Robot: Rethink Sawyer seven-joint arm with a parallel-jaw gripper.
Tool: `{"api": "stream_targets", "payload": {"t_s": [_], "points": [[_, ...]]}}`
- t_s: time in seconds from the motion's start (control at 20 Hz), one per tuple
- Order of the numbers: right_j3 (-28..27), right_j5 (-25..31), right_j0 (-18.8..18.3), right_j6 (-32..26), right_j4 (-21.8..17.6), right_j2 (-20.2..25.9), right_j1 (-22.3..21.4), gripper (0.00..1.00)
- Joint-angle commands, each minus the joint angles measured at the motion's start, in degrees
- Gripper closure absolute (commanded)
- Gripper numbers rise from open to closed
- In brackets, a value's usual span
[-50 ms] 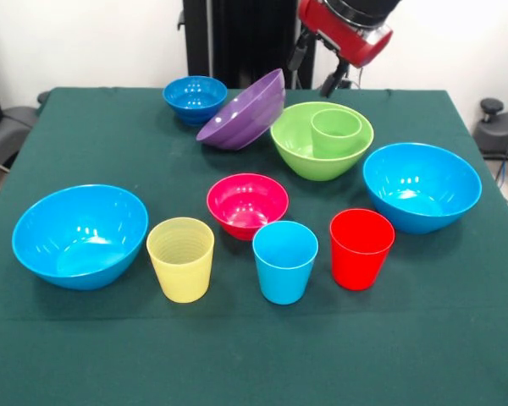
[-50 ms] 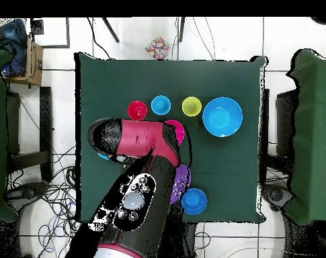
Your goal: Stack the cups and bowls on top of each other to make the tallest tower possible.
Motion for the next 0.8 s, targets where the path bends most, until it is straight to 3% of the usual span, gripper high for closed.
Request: {"api": "stream_targets", "payload": {"t_s": [0.05,0.3,0.8], "points": [[2.3,-1.8,2.0,11.0,1.1,2.6,-0.2,0.00],[5.3,-4.9,2.7,11.9,2.3,2.7,-0.6,0.00],[3.9,-4.1,3.0,11.4,2.7,2.1,-0.2,0.00]]}}
